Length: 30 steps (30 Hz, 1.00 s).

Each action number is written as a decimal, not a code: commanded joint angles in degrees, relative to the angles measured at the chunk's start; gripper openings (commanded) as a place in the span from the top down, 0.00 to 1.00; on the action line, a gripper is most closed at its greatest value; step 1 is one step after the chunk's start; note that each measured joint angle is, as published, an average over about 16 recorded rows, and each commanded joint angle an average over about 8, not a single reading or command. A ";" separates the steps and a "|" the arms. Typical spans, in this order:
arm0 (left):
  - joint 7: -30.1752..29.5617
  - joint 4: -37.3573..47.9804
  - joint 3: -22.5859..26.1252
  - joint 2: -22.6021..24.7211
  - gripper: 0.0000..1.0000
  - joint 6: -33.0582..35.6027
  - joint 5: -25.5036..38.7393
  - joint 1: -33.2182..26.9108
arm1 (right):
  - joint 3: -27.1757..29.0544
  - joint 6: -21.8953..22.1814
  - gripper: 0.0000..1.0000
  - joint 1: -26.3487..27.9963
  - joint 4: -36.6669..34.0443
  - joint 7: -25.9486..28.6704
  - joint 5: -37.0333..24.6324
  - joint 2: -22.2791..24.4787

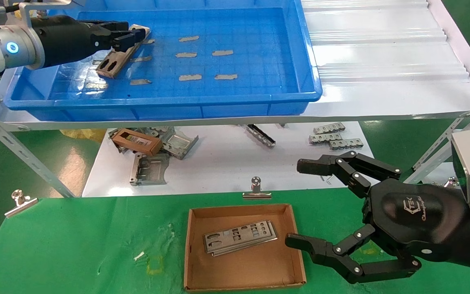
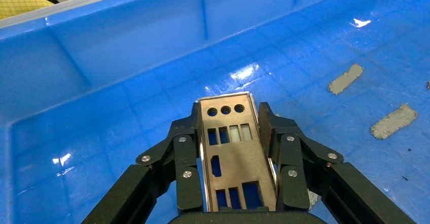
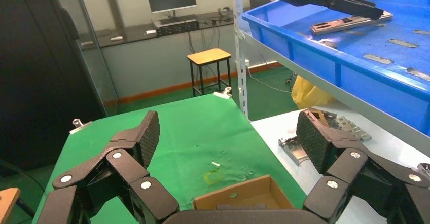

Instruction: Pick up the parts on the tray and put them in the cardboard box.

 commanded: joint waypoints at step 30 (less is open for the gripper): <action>4.37 -4.60 -3.94 -5.03 1.00 21.19 -6.17 -3.30 | 0.00 0.00 0.00 0.00 0.00 0.00 0.00 0.00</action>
